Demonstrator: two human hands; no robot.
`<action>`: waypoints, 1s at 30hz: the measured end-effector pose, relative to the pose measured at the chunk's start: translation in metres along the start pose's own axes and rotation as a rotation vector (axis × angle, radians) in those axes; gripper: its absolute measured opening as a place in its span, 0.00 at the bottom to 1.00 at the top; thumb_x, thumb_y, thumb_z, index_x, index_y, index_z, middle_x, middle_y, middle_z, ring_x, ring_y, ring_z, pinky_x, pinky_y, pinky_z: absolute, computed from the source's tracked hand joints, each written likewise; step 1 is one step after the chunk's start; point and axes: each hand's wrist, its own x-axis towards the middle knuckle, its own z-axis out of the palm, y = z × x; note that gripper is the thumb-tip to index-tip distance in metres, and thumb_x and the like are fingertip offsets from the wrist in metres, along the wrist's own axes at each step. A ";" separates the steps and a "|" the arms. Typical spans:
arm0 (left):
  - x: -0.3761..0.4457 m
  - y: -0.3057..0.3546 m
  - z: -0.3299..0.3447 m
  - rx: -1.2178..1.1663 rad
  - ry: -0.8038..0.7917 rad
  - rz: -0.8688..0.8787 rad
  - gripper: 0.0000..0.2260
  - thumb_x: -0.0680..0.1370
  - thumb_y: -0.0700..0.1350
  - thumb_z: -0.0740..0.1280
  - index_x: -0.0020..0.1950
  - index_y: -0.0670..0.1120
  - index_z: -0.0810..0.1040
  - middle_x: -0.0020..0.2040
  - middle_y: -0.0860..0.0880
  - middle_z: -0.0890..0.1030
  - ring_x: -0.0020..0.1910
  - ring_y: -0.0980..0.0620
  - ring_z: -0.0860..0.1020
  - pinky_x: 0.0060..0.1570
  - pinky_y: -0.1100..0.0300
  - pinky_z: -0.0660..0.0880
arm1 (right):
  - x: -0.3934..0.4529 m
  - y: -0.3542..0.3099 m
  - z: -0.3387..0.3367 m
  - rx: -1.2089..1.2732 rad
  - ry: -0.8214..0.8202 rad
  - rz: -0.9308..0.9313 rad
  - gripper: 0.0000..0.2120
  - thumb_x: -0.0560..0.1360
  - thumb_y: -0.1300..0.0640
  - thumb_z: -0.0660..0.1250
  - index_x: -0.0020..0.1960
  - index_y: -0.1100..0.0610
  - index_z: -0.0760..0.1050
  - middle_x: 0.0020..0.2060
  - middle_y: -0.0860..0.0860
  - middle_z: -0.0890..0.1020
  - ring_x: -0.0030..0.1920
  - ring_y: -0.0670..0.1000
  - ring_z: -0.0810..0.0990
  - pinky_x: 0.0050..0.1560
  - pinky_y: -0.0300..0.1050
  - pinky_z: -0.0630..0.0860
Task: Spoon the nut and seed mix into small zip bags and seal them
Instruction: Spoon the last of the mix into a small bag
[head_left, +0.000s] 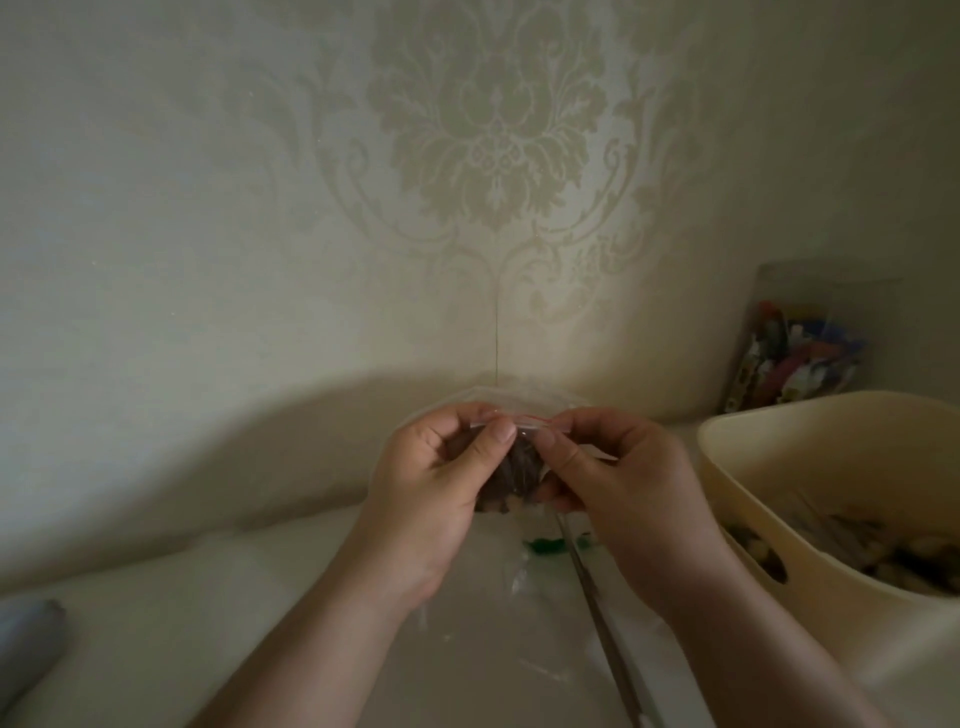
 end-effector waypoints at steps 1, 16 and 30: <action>0.000 0.000 0.000 0.004 -0.008 0.004 0.07 0.77 0.47 0.76 0.51 0.45 0.88 0.51 0.39 0.87 0.50 0.42 0.85 0.55 0.45 0.82 | 0.000 0.000 -0.001 -0.003 0.005 -0.001 0.02 0.78 0.60 0.74 0.49 0.59 0.84 0.36 0.53 0.86 0.31 0.50 0.83 0.35 0.43 0.82; 0.003 -0.001 -0.006 0.029 0.008 0.033 0.05 0.79 0.38 0.69 0.48 0.43 0.85 0.46 0.44 0.88 0.46 0.51 0.85 0.54 0.59 0.81 | 0.002 0.000 -0.010 0.107 -0.026 0.066 0.02 0.77 0.59 0.73 0.47 0.57 0.85 0.35 0.55 0.85 0.34 0.48 0.81 0.36 0.36 0.78; -0.001 -0.002 -0.001 0.187 0.136 0.051 0.04 0.74 0.49 0.71 0.44 0.52 0.86 0.43 0.45 0.87 0.44 0.45 0.84 0.56 0.36 0.80 | -0.006 -0.003 0.001 -0.050 0.016 -0.094 0.02 0.78 0.60 0.73 0.46 0.57 0.83 0.27 0.50 0.81 0.25 0.42 0.73 0.26 0.34 0.70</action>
